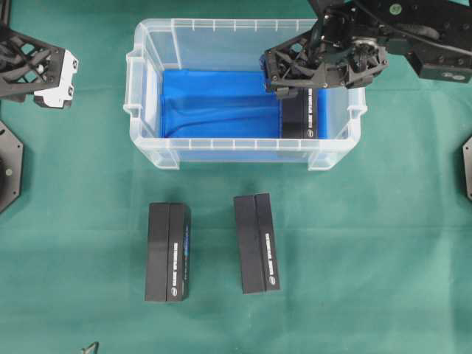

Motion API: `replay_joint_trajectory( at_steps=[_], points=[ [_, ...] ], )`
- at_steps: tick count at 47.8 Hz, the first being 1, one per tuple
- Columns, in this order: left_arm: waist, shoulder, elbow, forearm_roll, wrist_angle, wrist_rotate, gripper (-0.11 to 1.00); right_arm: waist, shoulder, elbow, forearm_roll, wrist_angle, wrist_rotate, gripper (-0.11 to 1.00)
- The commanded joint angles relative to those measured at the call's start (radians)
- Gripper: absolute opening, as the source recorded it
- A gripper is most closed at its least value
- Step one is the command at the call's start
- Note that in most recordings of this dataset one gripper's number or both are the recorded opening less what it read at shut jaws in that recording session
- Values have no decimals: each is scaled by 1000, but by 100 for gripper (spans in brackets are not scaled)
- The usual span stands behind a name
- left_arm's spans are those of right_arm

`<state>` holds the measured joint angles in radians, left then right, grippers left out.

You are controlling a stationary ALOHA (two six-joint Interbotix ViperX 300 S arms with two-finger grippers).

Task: Take out the box from the case.
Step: 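Lower the right gripper around the right box and close on it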

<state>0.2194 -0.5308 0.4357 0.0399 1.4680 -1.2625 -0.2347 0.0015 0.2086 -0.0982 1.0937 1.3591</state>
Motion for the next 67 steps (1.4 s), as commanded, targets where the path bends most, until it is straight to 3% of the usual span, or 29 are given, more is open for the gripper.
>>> replay_joint_trajectory(
  at_steps=[1, 27, 52, 56, 61, 67],
  points=[
    [-8, -2, -31, 0, -2, -2, 96, -3, -11, 3, -3, -23, 2, 90],
    [-29, 0, -31, 0, -12, -8, 96, -25, 74, 29, 0, -110, 0, 90],
    [-29, 3, -32, 0, -20, -9, 96, -25, 107, 28, 26, -97, 3, 89],
    [-29, 3, -32, 0, -20, -9, 96, -25, 107, 26, 38, -78, 3, 84],
    [-29, 3, -32, 0, -20, -9, 96, -23, 107, 23, 49, -54, 3, 64],
    [-29, 2, -32, 0, -20, -11, 96, -17, 106, 11, 52, -32, 2, 64]
  ],
)
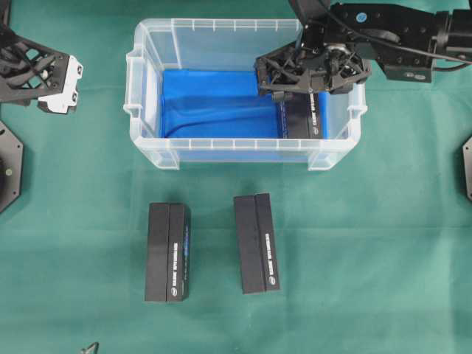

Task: Take out the box from the case.
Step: 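Lower the right gripper around the right box and close on it, then lift the right box upward out of the case with the right gripper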

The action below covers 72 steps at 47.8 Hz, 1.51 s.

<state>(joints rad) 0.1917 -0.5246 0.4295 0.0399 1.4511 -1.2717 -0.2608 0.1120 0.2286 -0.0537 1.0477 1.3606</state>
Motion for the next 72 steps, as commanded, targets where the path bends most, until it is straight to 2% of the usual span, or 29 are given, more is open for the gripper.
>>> replay_joint_trajectory(
  at_steps=[1, 26, 40, 72],
  points=[
    [-2, -5, -26, 0, -3, -2, 96, 9, -5, -12, 8, 18, 0, 64],
    [-15, -5, -26, 2, -3, -15, 96, 12, -17, -57, 5, 58, 2, 64],
    [-15, -5, -26, 2, -3, -14, 96, 12, -44, -143, 3, 195, 2, 64],
    [-15, -5, -26, 2, -3, -14, 96, 14, -130, -325, -15, 407, 2, 64]
  ],
)
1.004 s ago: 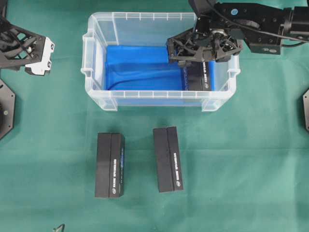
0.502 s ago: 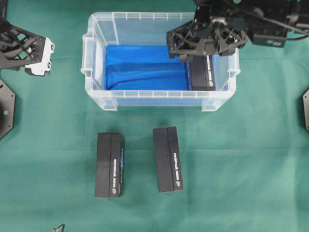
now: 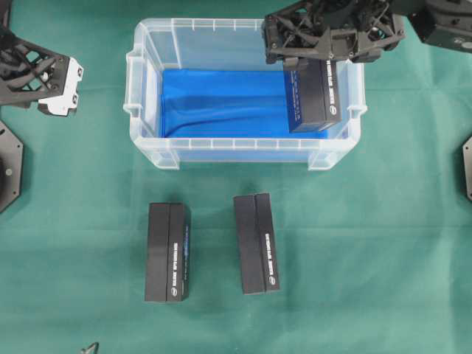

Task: Take out the box from the case.
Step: 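Lift the right box upward out of the case with the right gripper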

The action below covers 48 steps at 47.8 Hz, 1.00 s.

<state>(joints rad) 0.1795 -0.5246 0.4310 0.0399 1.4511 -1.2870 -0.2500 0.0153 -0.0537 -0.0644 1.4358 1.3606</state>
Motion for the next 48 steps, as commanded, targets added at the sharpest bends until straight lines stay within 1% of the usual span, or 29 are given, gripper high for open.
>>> replay_joint_trajectory(
  at_steps=[1, 16, 24, 33, 48],
  points=[
    [-5, -5, -29, 2, -3, 2, 96, 3, -34, -48, -5, 25, 2, 64],
    [-5, -5, -29, 2, -3, 2, 96, 6, -34, -129, -11, 115, 2, 64],
    [-6, -5, -29, 2, -3, 2, 96, 11, -34, -178, -12, 144, 2, 64],
    [-6, -5, -29, 2, -3, 2, 96, 14, -34, -222, -26, 192, 2, 64],
    [-6, -5, -28, 2, -3, 3, 96, 20, -34, -230, -28, 209, 2, 64]
  ],
)
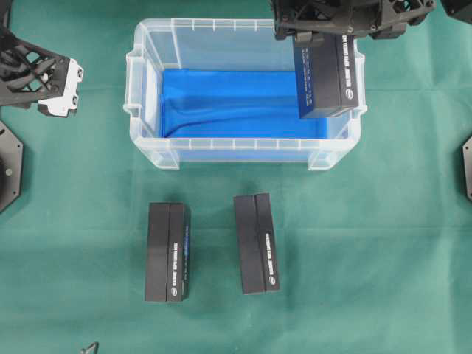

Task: Take out the box from the case.
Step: 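Lift the right box upward out of the case with the right gripper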

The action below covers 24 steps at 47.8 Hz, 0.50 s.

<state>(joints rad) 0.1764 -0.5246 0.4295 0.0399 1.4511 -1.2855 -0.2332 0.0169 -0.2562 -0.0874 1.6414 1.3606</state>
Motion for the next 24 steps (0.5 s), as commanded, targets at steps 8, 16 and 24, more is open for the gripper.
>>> replay_joint_trajectory(
  at_steps=[8, 16, 24],
  points=[
    [-3, -5, -28, 2, -3, 2, 96, 3, -35, -28, -8, 3, 2, 64],
    [-3, -5, -26, 2, -3, 3, 96, 3, -35, -28, -15, 2, 2, 64],
    [-3, -6, -26, 2, -2, 8, 96, 3, -35, -28, -17, 0, 2, 64]
  ],
)
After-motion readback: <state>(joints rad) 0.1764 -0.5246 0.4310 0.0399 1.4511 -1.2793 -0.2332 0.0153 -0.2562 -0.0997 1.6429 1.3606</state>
